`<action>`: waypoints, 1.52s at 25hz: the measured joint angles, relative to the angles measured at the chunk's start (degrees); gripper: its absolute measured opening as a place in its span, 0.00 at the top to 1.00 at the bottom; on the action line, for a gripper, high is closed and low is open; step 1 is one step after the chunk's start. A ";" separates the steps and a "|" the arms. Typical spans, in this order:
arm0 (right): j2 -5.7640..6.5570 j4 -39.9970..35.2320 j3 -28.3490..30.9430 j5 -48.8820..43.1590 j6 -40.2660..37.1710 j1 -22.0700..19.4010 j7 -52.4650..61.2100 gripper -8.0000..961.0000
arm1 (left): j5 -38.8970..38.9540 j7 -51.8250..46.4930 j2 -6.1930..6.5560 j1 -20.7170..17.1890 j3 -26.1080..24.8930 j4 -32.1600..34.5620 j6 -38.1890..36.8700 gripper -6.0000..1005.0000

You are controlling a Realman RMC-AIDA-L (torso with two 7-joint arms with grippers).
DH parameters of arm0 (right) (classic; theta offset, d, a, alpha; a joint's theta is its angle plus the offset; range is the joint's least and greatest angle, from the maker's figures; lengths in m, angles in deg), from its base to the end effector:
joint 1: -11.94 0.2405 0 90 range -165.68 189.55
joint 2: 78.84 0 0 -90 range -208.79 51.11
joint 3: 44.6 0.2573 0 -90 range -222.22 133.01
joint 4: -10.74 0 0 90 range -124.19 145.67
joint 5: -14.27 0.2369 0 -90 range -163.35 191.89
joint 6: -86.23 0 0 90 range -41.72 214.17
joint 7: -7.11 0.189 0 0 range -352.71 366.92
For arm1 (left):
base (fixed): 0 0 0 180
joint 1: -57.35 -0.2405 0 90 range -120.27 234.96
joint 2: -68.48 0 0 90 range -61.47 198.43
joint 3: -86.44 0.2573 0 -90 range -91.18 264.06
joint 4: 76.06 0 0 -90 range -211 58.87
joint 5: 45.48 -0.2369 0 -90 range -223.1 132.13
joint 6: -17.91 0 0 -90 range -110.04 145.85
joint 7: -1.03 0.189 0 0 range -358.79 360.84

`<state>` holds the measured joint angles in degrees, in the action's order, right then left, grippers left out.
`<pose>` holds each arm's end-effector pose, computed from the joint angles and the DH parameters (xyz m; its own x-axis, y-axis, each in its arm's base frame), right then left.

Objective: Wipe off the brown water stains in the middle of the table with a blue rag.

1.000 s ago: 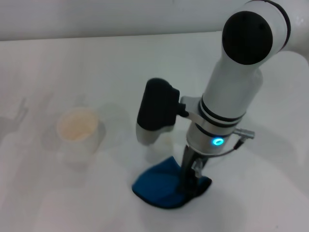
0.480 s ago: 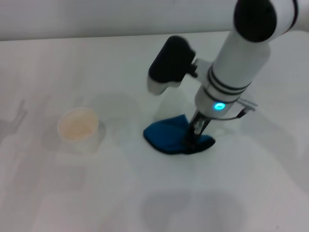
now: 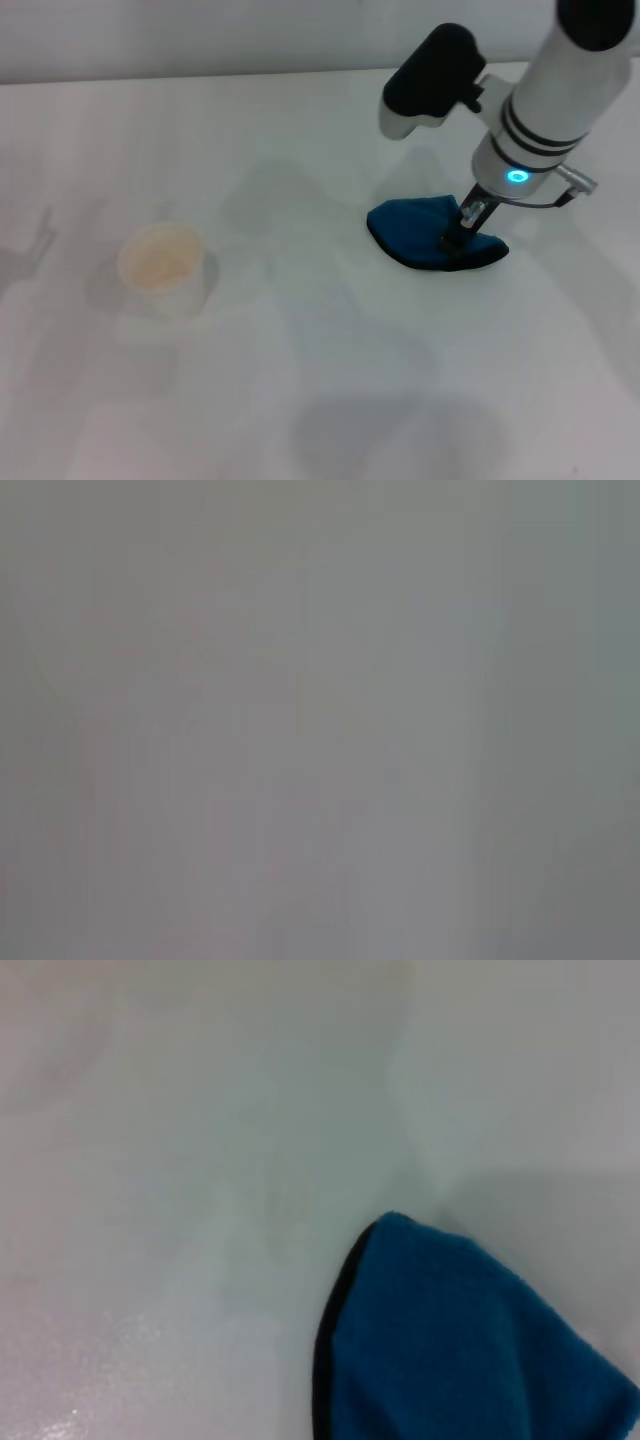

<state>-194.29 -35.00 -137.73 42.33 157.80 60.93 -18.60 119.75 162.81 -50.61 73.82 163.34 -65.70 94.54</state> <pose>0.2436 0.4283 -0.0888 0.6147 -0.6877 0.3864 -0.4412 -0.7058 -0.5543 -0.3574 0.3456 0.0015 0.6988 -0.1418 0.7012 0.6722 -0.2050 -0.7114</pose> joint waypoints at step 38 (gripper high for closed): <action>0.15 -11.37 14.63 -1.86 8.88 -8.22 -8.27 0.69 | 0.01 0.03 0.53 2.24 -0.35 0.45 -3.03 0.12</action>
<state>-194.14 -46.37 -123.10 40.46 166.68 52.71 -26.87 119.75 162.84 -50.08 76.05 162.99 -65.25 91.51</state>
